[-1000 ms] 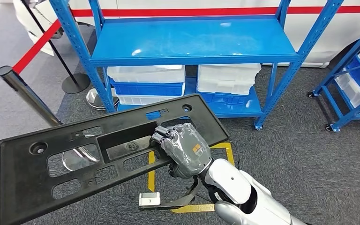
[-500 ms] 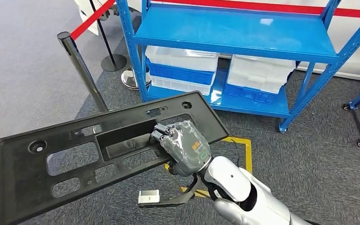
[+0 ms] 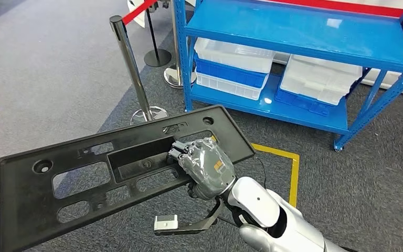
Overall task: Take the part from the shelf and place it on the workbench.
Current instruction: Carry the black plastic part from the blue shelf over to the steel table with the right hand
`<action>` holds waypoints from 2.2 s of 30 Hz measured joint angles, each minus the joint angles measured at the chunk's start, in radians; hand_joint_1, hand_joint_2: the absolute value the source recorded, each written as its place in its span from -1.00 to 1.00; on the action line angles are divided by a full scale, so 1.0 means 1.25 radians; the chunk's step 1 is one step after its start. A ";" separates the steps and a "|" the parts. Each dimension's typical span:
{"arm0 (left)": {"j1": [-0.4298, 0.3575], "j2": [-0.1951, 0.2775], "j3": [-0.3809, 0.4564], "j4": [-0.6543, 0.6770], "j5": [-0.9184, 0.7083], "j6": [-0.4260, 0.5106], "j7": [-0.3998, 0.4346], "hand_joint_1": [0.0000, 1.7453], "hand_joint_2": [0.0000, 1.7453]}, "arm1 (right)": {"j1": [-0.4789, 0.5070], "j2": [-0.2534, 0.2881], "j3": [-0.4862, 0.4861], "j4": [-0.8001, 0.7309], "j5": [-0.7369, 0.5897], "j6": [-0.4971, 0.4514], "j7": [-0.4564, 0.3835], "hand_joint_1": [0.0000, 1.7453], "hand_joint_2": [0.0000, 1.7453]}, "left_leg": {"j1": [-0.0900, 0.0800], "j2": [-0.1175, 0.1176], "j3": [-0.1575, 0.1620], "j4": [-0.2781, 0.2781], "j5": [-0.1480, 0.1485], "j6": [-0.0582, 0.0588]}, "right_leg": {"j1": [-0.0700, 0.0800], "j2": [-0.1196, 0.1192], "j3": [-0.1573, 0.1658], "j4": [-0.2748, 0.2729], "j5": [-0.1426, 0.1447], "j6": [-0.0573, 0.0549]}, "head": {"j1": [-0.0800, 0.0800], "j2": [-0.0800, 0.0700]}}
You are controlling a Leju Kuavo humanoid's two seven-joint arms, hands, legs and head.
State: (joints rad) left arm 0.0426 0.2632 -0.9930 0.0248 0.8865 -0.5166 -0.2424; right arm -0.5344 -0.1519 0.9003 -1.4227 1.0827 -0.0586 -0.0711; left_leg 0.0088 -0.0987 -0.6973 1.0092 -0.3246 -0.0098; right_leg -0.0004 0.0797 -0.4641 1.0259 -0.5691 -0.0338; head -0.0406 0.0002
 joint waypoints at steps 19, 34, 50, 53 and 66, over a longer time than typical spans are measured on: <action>0.004 0.024 0.021 0.001 -0.008 -0.054 -0.020 -1.00 1.00 | -0.074 -0.004 -0.041 0.020 -0.016 0.018 0.015 1.00 1.00 | -0.009 0.105 0.151 -0.027 -0.123 0.019 | 0.000 -0.134 -0.168 0.048 0.099 0.011 | -0.002 0.000; 0.013 0.037 0.038 0.001 -0.009 -0.076 -0.023 -1.00 1.00 | -0.108 -0.008 -0.070 0.037 -0.017 0.022 0.019 1.00 1.00 | -0.007 0.010 -0.004 0.015 -0.032 -0.006 | -0.002 -0.043 -0.044 -0.008 0.049 -0.017 | -0.004 0.000; 0.010 0.047 0.073 0.000 0.019 -0.125 -0.023 -1.00 1.00 | -0.132 -0.015 -0.082 0.045 -0.021 0.033 0.021 1.00 1.00 | 0.001 0.115 0.141 -0.018 -0.133 0.018 | -0.008 -0.126 -0.167 0.066 0.082 0.023 | -0.005 0.000; 0.008 0.048 0.082 0.000 0.017 -0.124 -0.023 -1.00 1.00 | -0.131 -0.024 -0.086 0.049 -0.021 0.033 0.021 1.00 1.00 | -0.002 0.087 0.118 -0.015 -0.114 0.031 | -0.010 -0.069 -0.217 0.211 -0.007 0.022 | -0.005 0.000; -0.005 -0.070 0.097 0.000 -0.034 0.007 -0.060 -1.00 1.00 | -0.126 -0.034 -0.105 0.040 -0.003 0.034 0.049 1.00 1.00 | -0.002 0.048 0.032 0.082 -0.135 -0.005 | -0.016 -0.056 -0.084 -0.001 0.073 -0.003 | -0.008 0.000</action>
State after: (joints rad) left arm 0.0368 0.1759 -0.8718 0.0248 0.8446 -0.5081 -0.3177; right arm -0.6922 -0.1939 0.7685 -1.3725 1.0789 -0.0167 -0.0100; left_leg 0.0057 -0.0388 -0.6572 1.1119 -0.4934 -0.0155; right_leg -0.0198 0.0102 -0.5686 1.0252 -0.4783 -0.0377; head -0.0511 0.0000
